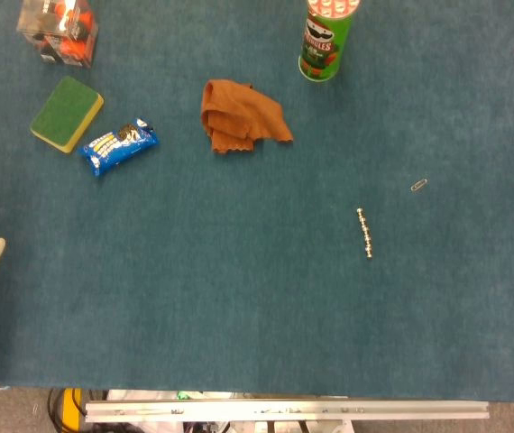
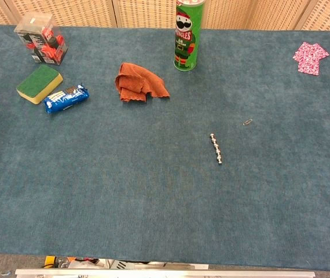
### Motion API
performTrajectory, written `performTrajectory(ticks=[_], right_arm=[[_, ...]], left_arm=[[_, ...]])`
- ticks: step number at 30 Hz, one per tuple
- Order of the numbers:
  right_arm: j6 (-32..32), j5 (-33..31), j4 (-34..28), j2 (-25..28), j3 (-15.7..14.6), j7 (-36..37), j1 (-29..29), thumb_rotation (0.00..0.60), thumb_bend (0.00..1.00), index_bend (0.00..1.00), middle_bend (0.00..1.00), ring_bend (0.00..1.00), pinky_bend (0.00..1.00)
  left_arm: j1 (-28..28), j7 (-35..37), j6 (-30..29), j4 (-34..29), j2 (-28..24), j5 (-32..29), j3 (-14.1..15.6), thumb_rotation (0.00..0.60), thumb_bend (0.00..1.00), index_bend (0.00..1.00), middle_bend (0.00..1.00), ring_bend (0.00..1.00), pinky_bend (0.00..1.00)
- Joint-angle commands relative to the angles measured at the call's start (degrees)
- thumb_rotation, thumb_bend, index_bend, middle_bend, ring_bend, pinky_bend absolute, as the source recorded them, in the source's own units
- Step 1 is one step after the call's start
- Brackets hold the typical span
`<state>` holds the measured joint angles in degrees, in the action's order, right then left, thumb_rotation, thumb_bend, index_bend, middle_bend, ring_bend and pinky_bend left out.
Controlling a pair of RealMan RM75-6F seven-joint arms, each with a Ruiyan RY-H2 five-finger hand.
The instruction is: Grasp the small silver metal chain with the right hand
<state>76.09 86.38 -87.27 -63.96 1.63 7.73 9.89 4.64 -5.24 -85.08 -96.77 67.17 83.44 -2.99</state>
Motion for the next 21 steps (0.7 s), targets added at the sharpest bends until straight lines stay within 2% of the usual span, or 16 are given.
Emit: performTrajectory(ticks=[1,21], right_arm=[[-0.1,0.0,0.1,-0.1,0.0,0.1,0.0,0.600,0.07,0.08,0.23,0.19,0.36],[-0.1,1.7,-0.7,0.7,-0.4,0.6,0.7,0.600,0.07,0.09,0.23,0.19,0.37]], left_arm=[[0.0,-0.1,0.1,0.0,0.0,0.0,0.0,0.600,0.17,0.00,0.00,0.00,0.00],[0.1,-0.2,0.0,-0.5,-0.1,0.4,0.1,0.600,0.17,0.00,0.00,0.00,0.00]])
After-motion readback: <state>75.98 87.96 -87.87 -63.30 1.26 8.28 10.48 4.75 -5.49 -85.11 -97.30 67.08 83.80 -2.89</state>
